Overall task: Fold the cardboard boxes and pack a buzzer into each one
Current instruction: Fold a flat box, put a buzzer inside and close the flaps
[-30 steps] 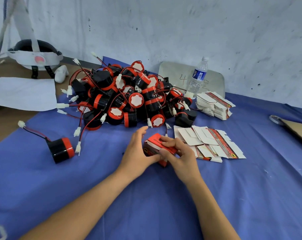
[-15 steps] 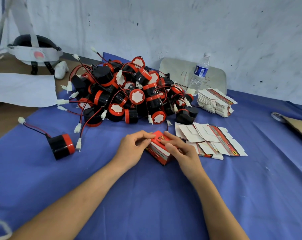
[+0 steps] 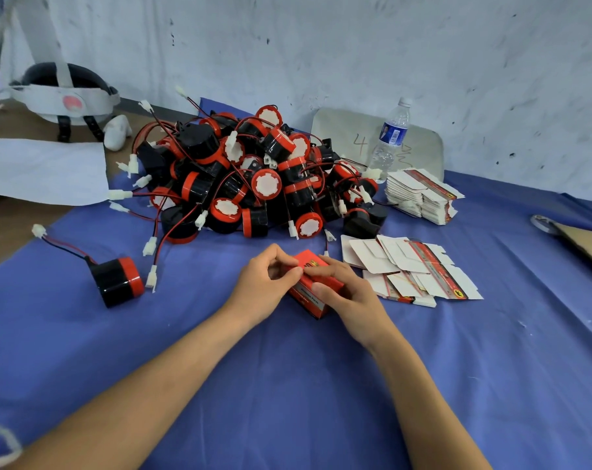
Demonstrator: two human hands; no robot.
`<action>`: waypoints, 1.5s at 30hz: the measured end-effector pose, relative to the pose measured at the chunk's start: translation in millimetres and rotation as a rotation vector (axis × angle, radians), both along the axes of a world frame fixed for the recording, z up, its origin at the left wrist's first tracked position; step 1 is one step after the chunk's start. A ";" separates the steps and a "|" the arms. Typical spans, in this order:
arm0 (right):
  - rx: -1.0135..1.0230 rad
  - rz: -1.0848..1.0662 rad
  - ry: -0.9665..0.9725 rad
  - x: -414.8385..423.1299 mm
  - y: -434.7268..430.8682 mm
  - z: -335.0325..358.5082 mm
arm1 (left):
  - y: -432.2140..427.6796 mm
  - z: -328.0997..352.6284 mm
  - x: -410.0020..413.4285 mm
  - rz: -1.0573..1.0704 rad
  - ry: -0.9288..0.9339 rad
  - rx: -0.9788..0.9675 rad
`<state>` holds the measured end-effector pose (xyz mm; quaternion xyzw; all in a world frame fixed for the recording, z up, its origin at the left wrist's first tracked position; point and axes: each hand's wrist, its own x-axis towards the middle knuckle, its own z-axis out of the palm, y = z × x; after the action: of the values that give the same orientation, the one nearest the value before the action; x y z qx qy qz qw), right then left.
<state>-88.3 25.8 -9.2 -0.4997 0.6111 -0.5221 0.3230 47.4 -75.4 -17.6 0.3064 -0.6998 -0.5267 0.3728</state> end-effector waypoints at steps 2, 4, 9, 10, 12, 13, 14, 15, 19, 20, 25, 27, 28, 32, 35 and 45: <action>0.029 0.008 0.014 0.5 0.4 1.3 | 0.6 0.8 -0.5 -0.005 -0.020 0.000; 0.038 0.004 0.021 0.9 -0.2 2.2 | 0.9 1.1 -1.4 -0.008 -0.042 -0.021; 0.040 0.001 0.034 2.5 0.4 2.6 | 6.5 -1.3 -3.6 0.004 -0.075 -0.056; 0.040 0.003 0.050 3.1 1.6 1.9 | 8.1 -2.0 -2.9 0.005 -0.073 -0.074; 0.053 0.019 0.115 4.0 4.7 0.3 | 9.9 -2.4 -1.2 -0.003 -0.051 -0.082; 0.054 0.019 0.191 4.5 5.3 -0.6 | 10.3 -1.9 0.0 -0.012 -0.041 -0.073; 0.043 0.002 0.269 4.8 5.2 -0.9 | 10.7 -1.2 1.2 -0.024 -0.039 -0.071; 0.011 -0.030 0.296 4.4 5.2 -0.8 | 11.1 -0.5 2.0 -0.040 -0.045 -0.082; -0.105 -0.118 -0.101 1.6 7.7 2.7 | 15.2 1.3 6.3 -0.139 -0.065 -0.129; -0.108 -0.126 -0.181 2.3 8.4 4.0 | 16.5 1.8 6.6 -0.171 -0.065 -0.141; -0.282 -0.265 -0.068 18.8 2.4 3.7 | 17.1 3.3 5.3 -0.185 -0.024 -0.124; -0.369 -0.413 0.136 25.5 1.4 1.9 | 17.4 1.5 5.2 -0.211 -0.030 -0.170; -0.392 -0.479 0.197 27.3 0.8 1.8 | 18.9 1.5 4.9 -0.225 -0.036 -0.195; -0.369 -0.564 0.273 26.4 -1.5 5.3 | 20.9 2.8 2.7 -0.221 -0.047 -0.184; -0.280 -0.526 0.308 21.3 -3.1 6.5 | 19.3 0.7 -0.3 -0.234 -0.077 -0.169; -0.283 -0.701 -1.045 -31.2 19.7 31.1 | 12.5 -0.1 0.8 -0.228 0.107 0.079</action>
<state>-119.4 45.5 22.0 0.0117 0.4256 -0.8466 0.3194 48.2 -62.9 -17.7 0.2109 -0.6879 -0.6085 0.3347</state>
